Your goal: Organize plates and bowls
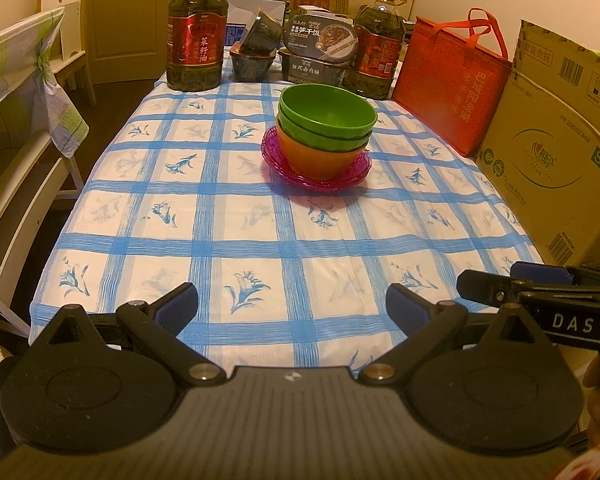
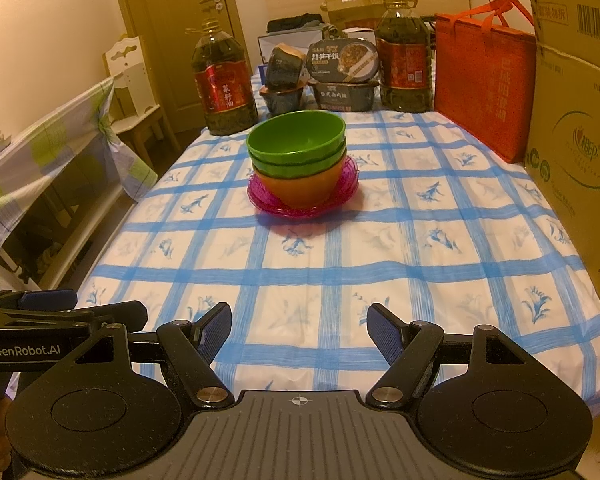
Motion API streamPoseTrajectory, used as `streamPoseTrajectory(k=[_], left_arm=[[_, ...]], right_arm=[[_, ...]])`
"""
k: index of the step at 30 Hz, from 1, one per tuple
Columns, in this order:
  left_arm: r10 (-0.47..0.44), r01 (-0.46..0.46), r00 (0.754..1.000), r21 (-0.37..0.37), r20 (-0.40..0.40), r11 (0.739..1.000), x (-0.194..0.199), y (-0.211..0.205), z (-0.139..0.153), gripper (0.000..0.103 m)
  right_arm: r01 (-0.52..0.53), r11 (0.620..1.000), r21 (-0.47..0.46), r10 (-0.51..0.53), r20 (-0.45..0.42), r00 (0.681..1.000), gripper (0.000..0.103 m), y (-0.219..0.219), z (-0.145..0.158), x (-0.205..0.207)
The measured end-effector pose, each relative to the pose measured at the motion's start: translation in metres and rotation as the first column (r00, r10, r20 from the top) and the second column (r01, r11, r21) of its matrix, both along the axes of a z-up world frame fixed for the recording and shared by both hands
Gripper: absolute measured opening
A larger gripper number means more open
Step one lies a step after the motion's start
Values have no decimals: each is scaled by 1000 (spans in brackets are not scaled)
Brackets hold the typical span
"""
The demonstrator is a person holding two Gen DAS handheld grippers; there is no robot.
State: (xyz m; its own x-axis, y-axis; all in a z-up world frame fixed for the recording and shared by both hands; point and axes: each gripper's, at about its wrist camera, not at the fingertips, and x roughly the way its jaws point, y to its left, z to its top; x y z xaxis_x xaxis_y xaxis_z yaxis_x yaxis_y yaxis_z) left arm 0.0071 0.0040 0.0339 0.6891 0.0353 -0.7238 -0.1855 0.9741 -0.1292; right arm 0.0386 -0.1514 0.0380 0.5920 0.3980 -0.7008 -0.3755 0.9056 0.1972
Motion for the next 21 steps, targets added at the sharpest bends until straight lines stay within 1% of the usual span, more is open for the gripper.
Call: streamPoseTrajectory(k=[21], left_arm=[[6, -6, 1000, 4, 4, 1000, 1, -4, 1, 100]], right_arm=[[1, 1000, 2, -1, -1, 1000, 74, 0, -1, 0]])
